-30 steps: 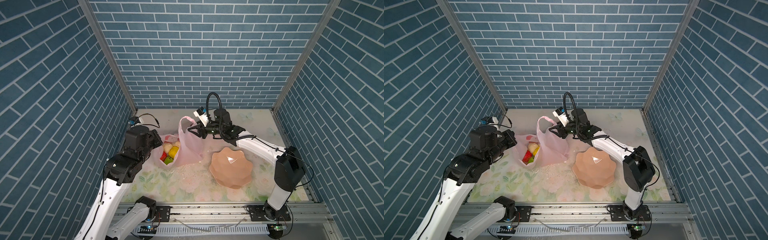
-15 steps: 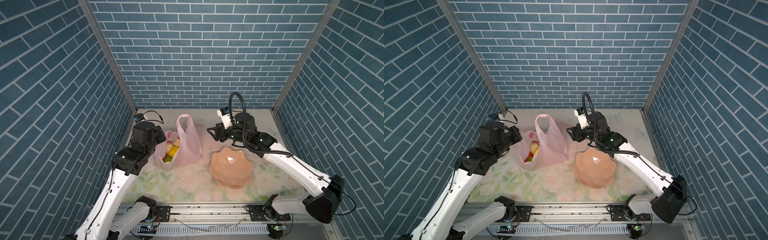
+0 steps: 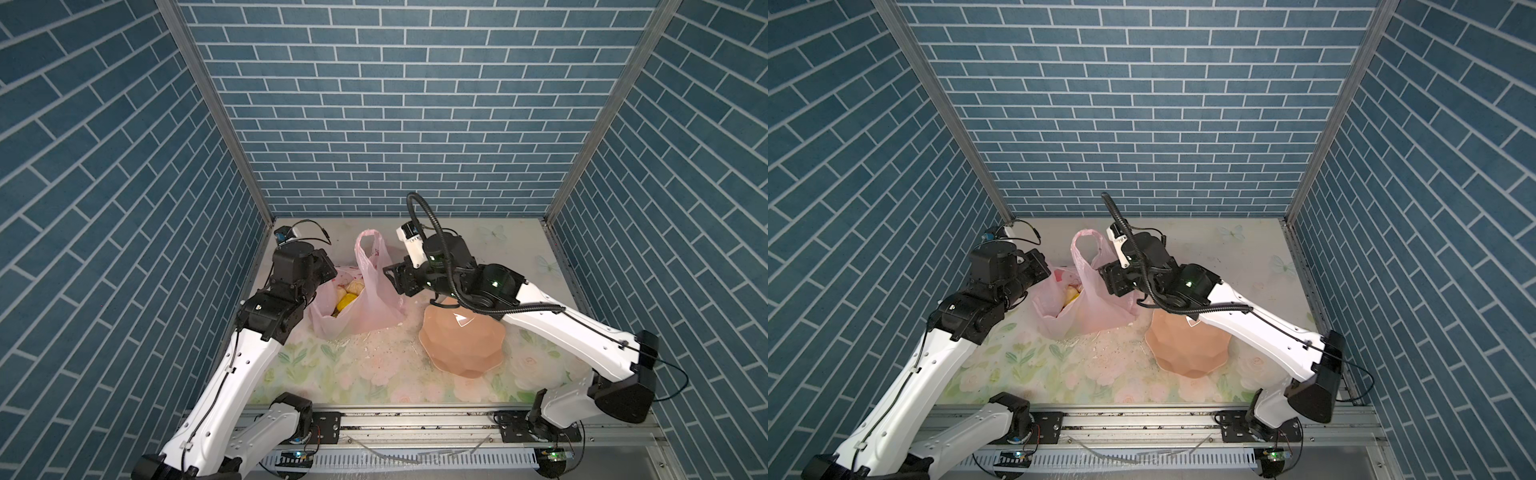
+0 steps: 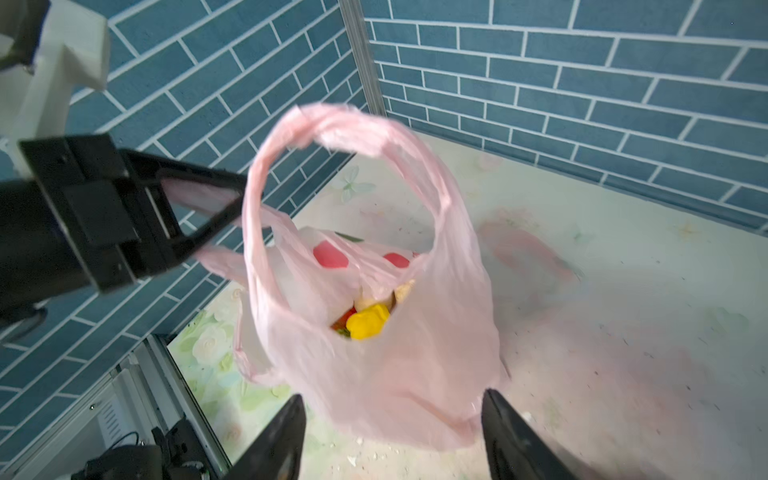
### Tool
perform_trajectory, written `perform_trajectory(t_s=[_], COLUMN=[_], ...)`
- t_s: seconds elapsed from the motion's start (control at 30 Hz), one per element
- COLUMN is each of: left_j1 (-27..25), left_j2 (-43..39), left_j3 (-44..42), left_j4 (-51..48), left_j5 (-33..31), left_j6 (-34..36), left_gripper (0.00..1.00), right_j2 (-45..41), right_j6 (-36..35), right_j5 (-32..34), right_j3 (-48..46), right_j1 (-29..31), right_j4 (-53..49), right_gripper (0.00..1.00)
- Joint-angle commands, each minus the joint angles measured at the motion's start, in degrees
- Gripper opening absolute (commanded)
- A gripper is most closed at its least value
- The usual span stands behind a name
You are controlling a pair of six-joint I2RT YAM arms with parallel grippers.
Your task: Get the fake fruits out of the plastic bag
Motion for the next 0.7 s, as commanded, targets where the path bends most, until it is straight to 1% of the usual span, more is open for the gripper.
perform_trajectory(t_s=[0.0,0.07,0.17,0.23,0.33,0.47,0.6,0.67], left_j1=[0.73,0.89,1.12,1.26,1.41,1.56,1.69,1.69], left_j2=[-1.96,-2.81,-3.66,-3.86,-3.83,-3.35,-3.24,-3.49], left_j3=[-1.59,-2.24,-2.61,-2.71,-2.97,-3.19,-3.15,-3.15], left_j4=[0.84,0.6,0.2,-0.03,0.19,0.84,0.92,0.84], left_j5=[0.69,0.86,0.86,1.04,1.17,1.75,2.01,1.98], left_j6=[-0.73,-0.81,-0.82,-0.73,-0.69,-1.01,-0.91,-0.78], left_gripper=[0.0,0.0,0.0,0.0,0.0,0.0,0.0,0.0], right_j2=[5.8,9.32,12.06,12.08,10.55,8.89,6.7,5.15], right_j6=[-1.21,-1.41,-1.08,-0.83,-1.4,-2.47,-1.6,-0.99], right_j5=[1.11,0.61,-0.39,0.25,2.95,10.23,21.1,23.69], right_j3=[7.66,11.28,14.08,14.15,12.97,13.27,12.47,11.35], right_j1=[0.71,0.9,1.47,2.54,4.9,7.73,9.51,9.78], right_j4=[-2.61,-3.49,-4.41,-4.84,-4.5,-7.9,-11.09,-11.7], right_gripper=[0.68,0.68,0.68,0.68,0.69,0.68,0.67,0.67])
